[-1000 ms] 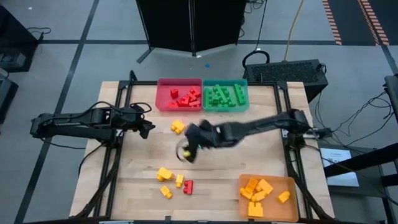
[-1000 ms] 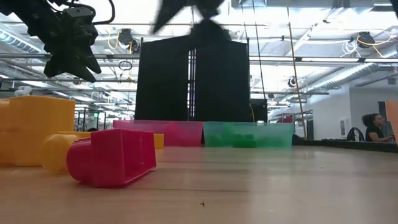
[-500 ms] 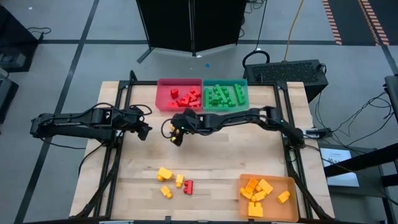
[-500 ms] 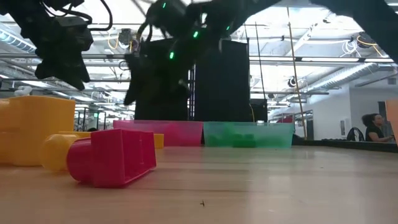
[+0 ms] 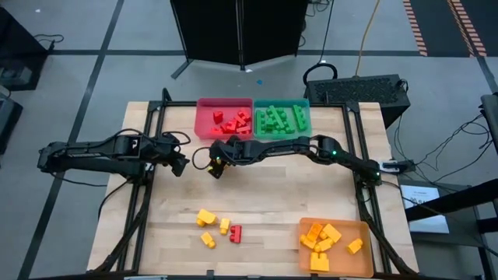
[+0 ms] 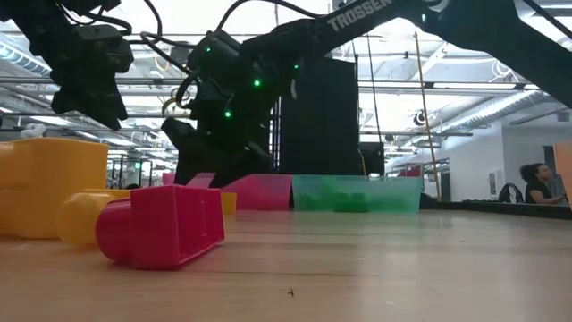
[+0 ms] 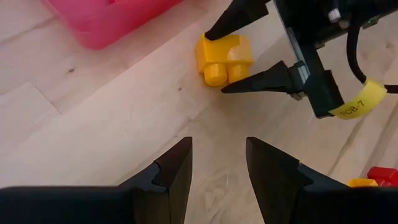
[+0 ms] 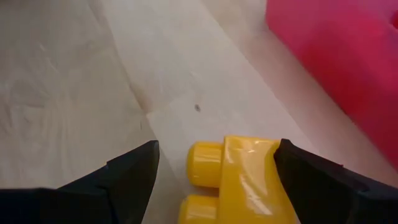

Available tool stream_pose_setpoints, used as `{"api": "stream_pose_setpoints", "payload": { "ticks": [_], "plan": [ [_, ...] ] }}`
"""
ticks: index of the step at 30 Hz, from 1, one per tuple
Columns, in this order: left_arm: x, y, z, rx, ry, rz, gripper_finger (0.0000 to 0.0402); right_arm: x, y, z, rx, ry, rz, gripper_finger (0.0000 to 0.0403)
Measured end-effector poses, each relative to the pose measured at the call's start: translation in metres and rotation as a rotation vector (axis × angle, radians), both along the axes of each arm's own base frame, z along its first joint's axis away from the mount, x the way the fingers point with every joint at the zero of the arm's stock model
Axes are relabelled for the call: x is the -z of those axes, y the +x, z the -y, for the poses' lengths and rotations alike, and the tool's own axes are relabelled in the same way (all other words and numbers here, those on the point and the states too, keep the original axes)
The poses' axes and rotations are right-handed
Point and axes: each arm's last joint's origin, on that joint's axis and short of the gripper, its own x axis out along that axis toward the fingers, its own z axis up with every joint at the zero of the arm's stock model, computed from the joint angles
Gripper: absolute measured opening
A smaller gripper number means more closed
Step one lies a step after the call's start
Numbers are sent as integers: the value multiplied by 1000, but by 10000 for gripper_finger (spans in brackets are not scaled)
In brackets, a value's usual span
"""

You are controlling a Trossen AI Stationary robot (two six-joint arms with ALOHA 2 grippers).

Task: Sort blocks
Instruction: Put the yellow game piece into the yellow bin

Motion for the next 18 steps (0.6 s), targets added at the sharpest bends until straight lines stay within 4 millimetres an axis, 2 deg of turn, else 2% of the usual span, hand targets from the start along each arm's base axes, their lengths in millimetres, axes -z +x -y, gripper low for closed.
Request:
{"api": "stream_pose_setpoints", "payload": {
  "ticks": [6,11,15,18],
  "plan": [
    [0,0,0,7,5,-3,153,11,-6,4,46,34,-74,305],
    [0,0,0,7,6,-3,153,9,-9,7,51,-41,-107,304],
    [0,0,0,11,1,-2,153,-7,-7,5,51,-95,-104,304],
    [0,0,1,26,-4,-5,153,-24,-5,0,6,-203,-150,304]
  ]
}}
